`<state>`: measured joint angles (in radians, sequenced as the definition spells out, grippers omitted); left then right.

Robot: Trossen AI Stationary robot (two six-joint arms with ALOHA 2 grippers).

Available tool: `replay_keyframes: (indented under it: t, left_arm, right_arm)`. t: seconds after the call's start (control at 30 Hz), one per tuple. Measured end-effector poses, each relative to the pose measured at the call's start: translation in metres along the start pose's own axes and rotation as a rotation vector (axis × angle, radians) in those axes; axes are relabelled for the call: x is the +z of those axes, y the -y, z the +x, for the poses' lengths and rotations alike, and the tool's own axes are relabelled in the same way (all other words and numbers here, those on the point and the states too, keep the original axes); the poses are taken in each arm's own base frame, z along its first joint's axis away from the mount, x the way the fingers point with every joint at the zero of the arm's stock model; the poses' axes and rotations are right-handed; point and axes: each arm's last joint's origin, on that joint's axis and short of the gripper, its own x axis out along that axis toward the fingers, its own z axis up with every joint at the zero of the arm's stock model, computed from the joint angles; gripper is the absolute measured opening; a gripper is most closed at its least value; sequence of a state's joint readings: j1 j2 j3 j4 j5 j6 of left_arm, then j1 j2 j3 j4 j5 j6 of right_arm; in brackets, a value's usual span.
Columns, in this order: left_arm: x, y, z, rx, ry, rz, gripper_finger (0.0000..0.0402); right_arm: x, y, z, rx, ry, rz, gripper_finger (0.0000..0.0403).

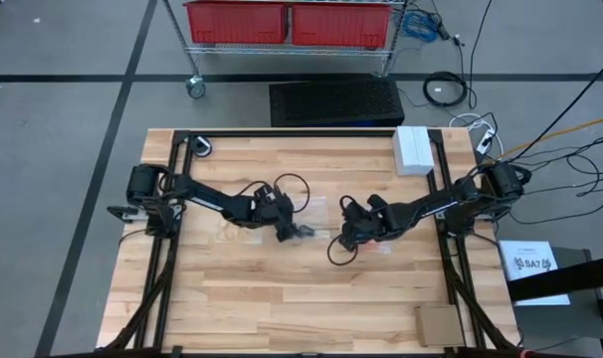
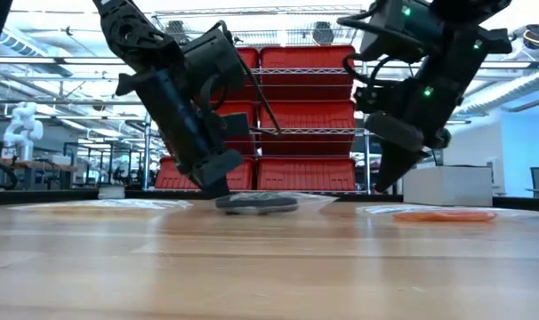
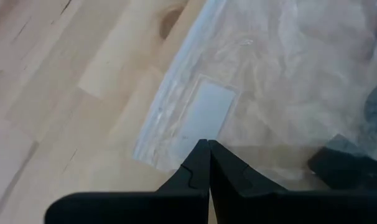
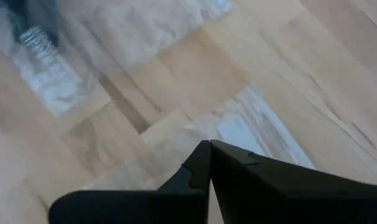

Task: Sort rubber bands
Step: Move the zip bag to the right of the other zip bag, then return to Home Position

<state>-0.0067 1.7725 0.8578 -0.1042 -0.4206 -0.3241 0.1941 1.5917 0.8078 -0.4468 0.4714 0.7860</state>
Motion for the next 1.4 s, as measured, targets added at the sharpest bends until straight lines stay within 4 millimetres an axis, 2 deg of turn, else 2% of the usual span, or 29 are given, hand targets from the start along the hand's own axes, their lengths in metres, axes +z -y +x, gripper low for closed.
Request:
replay_keyframes:
  t: [0.17, 0.43, 0.63, 0.93, 1.2, 1.4]
  left_arm:
    - [0.008, -0.004, -0.015, -0.011, 0.041, -0.001, 0.0004]
    - [0.021, -0.009, -0.042, -0.042, 0.13, -0.001, 0.0004]
    - [0.021, -0.009, -0.042, -0.052, 0.142, -0.007, 0.0004]
    - [0.0, -0.011, -0.034, -0.176, 0.197, -0.039, 0.0004]
    - [0.007, -0.018, -0.055, -0.197, 0.281, -0.042, 0.0004]
    - [0.009, -0.028, -0.084, -0.211, 0.395, -0.009, 0.0004]
  right_arm:
    - [-0.006, 0.001, -0.002, -0.017, -0.029, -0.012, 0.0]
    - [-0.018, 0.021, 0.015, -0.055, -0.088, -0.003, 0.0]
    - [-0.012, 0.034, 0.025, -0.05, -0.086, -0.036, 0.0]
    - [0.0, 0.039, 0.03, 0.001, -0.07, -0.123, 0.0]
    - [0.014, 0.041, 0.009, 0.032, 0.006, -0.175, 0.0]
    - [0.022, 0.045, -0.026, 0.107, 0.126, -0.278, 0.0]
